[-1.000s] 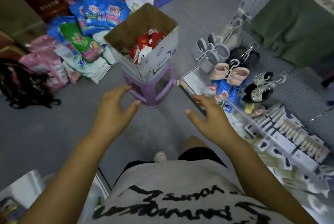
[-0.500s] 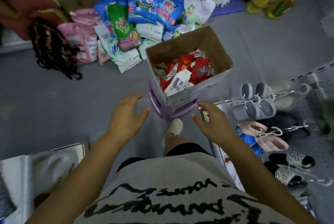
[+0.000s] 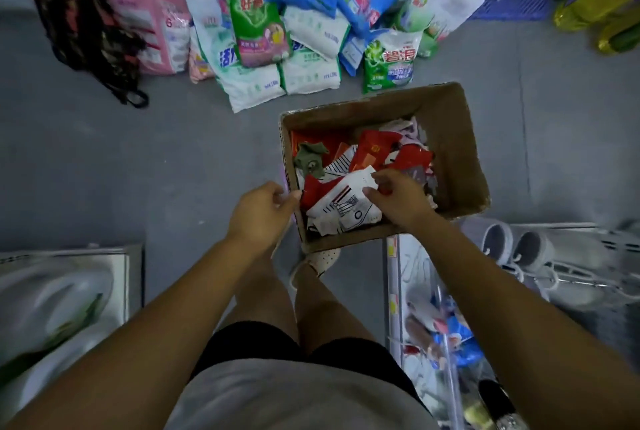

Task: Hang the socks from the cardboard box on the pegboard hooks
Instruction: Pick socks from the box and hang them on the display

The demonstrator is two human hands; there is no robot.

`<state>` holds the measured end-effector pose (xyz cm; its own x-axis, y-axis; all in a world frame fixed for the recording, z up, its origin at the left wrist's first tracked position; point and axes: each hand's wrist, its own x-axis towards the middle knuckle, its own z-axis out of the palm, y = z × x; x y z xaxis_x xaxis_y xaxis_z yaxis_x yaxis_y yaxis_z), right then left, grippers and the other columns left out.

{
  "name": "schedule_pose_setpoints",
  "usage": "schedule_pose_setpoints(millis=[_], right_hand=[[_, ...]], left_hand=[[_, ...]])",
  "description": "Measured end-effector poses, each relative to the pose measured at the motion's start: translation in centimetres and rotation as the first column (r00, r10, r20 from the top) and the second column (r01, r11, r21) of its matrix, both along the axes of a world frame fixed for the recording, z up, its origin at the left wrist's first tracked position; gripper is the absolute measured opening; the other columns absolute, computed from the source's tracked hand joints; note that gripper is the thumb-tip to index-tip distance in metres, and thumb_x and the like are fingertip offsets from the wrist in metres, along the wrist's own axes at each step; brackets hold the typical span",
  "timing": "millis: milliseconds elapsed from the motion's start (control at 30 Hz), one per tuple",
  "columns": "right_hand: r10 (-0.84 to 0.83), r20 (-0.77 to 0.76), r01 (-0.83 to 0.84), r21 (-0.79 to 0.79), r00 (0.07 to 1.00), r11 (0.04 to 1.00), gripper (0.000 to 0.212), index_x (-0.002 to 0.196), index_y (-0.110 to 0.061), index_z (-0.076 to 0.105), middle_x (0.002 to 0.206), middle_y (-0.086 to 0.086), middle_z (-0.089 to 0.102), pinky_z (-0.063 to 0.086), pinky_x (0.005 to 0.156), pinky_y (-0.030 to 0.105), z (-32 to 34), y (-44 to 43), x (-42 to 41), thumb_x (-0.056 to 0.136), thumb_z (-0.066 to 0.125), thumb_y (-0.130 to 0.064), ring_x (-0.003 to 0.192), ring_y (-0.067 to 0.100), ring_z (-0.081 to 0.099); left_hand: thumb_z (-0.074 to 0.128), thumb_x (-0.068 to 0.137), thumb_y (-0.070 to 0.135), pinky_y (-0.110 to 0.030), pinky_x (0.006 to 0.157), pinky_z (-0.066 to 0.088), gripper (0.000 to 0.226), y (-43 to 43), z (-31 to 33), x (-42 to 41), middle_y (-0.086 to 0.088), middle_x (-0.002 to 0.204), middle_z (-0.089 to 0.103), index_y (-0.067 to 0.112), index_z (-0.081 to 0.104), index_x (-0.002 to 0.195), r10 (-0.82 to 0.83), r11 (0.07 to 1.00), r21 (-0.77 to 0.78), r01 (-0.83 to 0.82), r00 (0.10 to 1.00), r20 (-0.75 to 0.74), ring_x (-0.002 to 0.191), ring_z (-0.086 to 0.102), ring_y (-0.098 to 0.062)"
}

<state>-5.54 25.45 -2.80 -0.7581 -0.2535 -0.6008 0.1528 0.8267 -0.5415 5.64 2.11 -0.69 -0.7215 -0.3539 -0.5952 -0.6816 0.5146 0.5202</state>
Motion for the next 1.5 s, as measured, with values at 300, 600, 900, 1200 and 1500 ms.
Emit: schedule_pose_setpoints(millis=[300,600,900,1200,1500], right_hand=[[-0.364,0.165,0.356,0.077,0.916,0.931,0.052,0.136,-0.005,0.055,0.136,0.015,0.061,0.045,0.109,0.047,-8.6,-0.5,-3.4,0.091,0.072,-0.022,0.127,0.033,0.056],[-0.592,0.295,0.613,0.028,0.75,0.79,0.029,0.115,0.003,0.068,0.118,0.021,0.068,0.057,0.083,0.04,-9.0,-2.2,-2.3,0.094,0.069,-0.018,0.106,0.034,0.065],[-0.428,0.412,0.555,-0.266,0.805,0.789,0.028,0.118,-0.003,0.062,0.11,0.014,0.074,0.061,0.08,0.035,-1.4,-1.0,-2.2,0.099,0.061,-0.025,0.106,0.026,0.071],[-0.322,0.475,0.5,-0.314,0.819,0.807,0.031,0.125,-0.007,0.061,0.114,0.012,0.074,0.059,0.089,0.032,-1.9,-1.2,-4.6,0.097,0.063,-0.022,0.11,0.024,0.07],[-0.104,0.438,0.011,0.21,0.893,0.978,0.033,0.113,-0.005,0.068,0.117,0.011,0.068,0.045,0.106,0.045,-8.3,1.0,-1.9,0.088,0.076,-0.026,0.114,0.029,0.061]], left_hand=[[0.064,0.098,0.035,-0.039,0.061,0.048,0.045,-0.8,-3.9,-1.9,-0.017,0.062,0.062,0.002,0.064,0.068,-0.02,0.998,0.054,0.026,0.993,-0.117,0.061,0.061,-0.031],[0.067,0.095,0.038,-0.036,0.063,0.045,0.042,-1.2,-3.8,-2.3,-0.018,0.068,0.063,0.0,0.067,0.076,-0.021,0.994,0.109,0.03,0.996,-0.085,0.067,0.062,-0.032],[0.072,0.092,0.032,-0.007,0.085,0.045,0.034,1.8,-1.3,-4.8,0.011,0.116,0.068,0.023,0.062,0.123,0.115,0.94,0.34,-0.021,0.959,-0.259,0.106,0.061,0.006],[0.061,0.099,0.037,-0.029,0.071,0.05,0.025,1.8,-2.4,-9.0,-0.006,0.103,0.068,0.013,0.061,0.103,-0.147,0.978,0.125,0.165,0.979,-0.138,0.092,0.064,-0.02],[0.063,0.098,0.037,-0.035,0.077,0.059,0.033,1.0,-2.1,-8.2,-0.015,0.124,0.07,0.006,0.063,0.107,-0.056,0.995,0.072,0.066,0.989,-0.138,0.101,0.07,-0.026]])
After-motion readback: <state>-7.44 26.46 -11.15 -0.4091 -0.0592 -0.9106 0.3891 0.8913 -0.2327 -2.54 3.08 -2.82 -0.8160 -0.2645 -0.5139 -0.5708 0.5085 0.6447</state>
